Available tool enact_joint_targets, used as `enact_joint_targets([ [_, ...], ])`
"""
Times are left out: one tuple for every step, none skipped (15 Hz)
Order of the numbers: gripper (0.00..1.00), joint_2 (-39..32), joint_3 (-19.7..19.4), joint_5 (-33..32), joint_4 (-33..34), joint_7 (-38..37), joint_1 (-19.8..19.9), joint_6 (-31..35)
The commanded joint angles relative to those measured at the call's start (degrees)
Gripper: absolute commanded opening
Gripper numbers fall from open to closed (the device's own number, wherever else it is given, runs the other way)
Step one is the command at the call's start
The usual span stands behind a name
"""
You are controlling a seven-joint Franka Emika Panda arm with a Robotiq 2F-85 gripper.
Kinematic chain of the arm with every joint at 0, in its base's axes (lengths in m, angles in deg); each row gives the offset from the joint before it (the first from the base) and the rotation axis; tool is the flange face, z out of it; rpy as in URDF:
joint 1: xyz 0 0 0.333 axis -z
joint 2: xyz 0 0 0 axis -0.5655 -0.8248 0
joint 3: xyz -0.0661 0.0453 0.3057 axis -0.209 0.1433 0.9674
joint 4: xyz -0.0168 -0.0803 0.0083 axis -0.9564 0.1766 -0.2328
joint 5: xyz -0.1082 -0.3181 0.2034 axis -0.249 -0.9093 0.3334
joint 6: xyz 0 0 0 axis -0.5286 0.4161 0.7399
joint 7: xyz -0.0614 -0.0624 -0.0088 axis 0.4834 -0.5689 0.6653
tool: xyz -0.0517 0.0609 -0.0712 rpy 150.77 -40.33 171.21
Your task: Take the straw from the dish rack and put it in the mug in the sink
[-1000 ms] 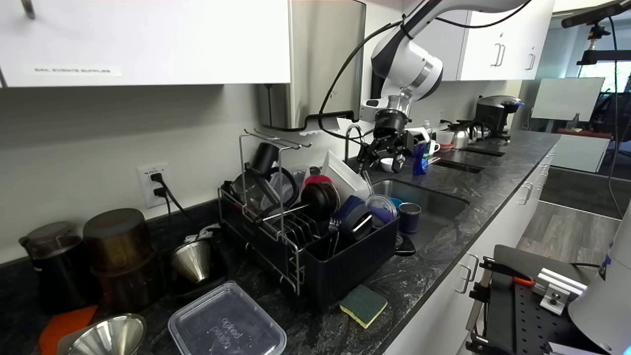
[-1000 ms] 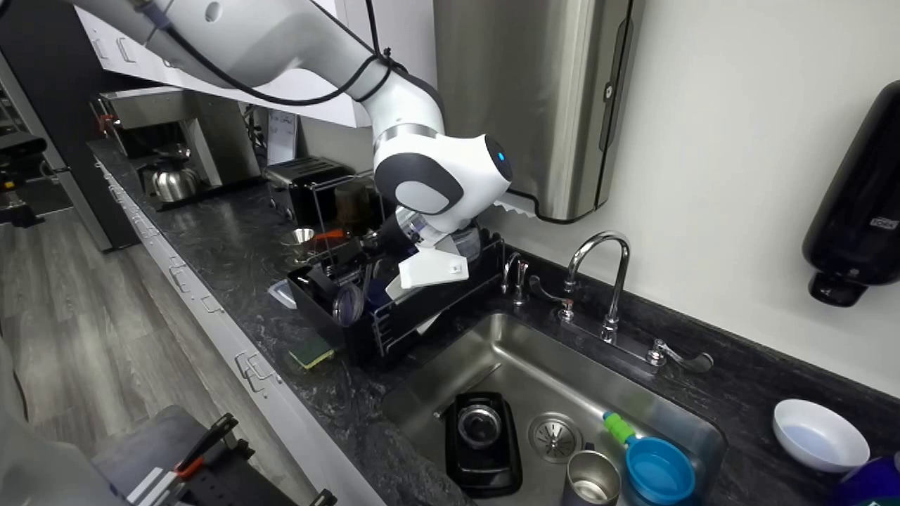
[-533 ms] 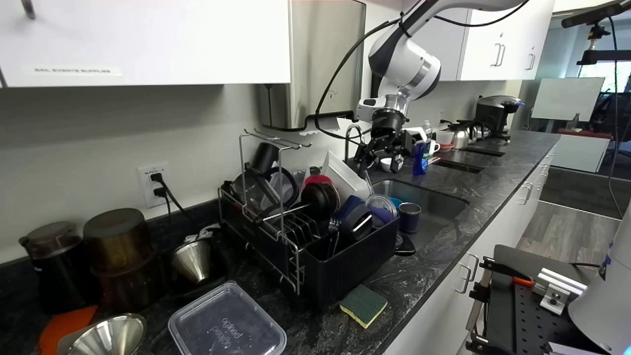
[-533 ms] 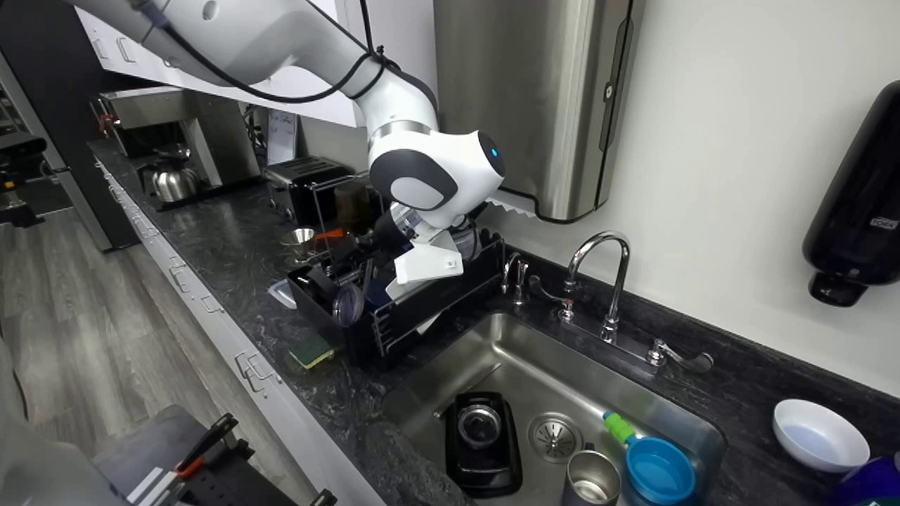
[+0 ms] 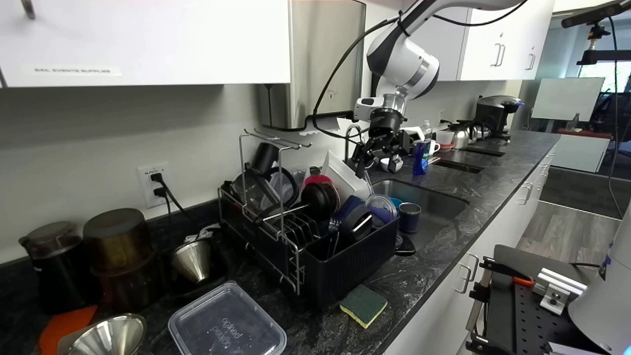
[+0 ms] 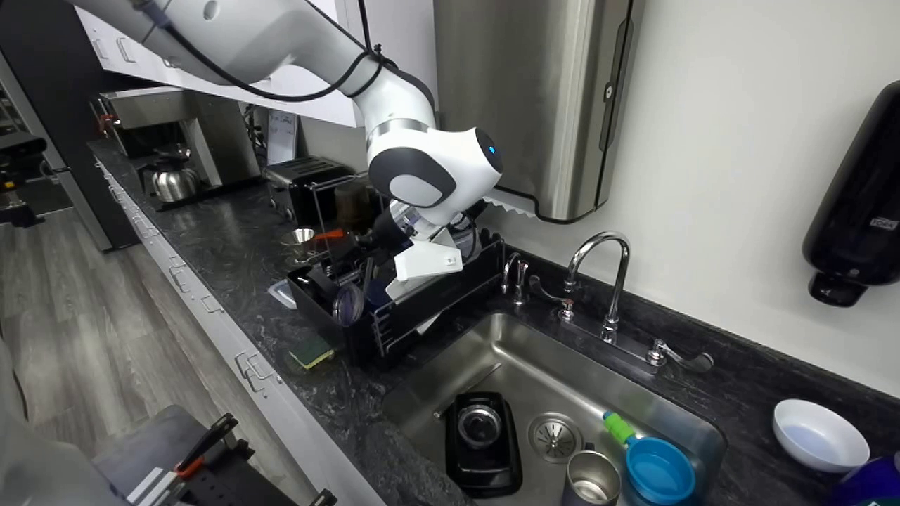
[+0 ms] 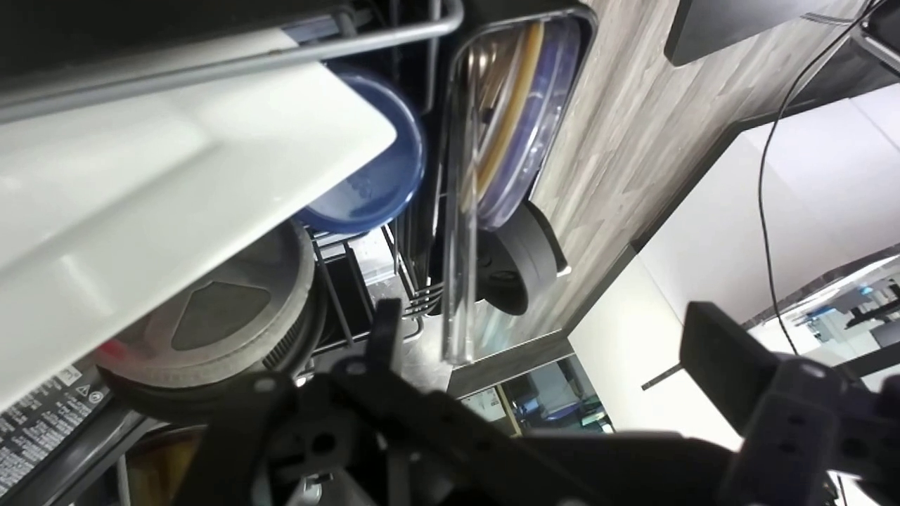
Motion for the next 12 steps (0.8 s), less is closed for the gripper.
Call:
enact_joint_targets([
  [1.0,-1.2,0.6,1.3,1.2,1.4,0.1,1.3],
  [1.0,-1.7,0.6,1.5,1.7,1.8,0.2,1.0],
  [1.0,-2.2,0.6,1.8,2.2,2.0,0.3,1.1],
  [1.0,-2.8,0.6,1.9,2.7,1.9,0.4,0.9],
  [1.0,-3.2,0.7,2.0,3.0,1.9,0.5,0.7],
  [1.0,-3.5,0.7,2.1,3.3,1.9,0.5,0.8],
  [1.0,-3.8,0.7,2.1,3.4,2.0,0.5,1.0],
  [1.0,-4.1,0.7,2.0,3.6,2.0,0.5,1.0],
  [1.0,-4.4,0.8,2.0,3.8,2.0,0.5,1.0],
  [1.0,-4.5,0.8,1.9,3.9,2.0,0.6,1.1],
  [0.75,-4.7,0.8,1.9,4.0,2.1,0.6,1.2],
  [0.74,-4.8,0.8,1.8,4.0,2.2,0.6,1.4],
])
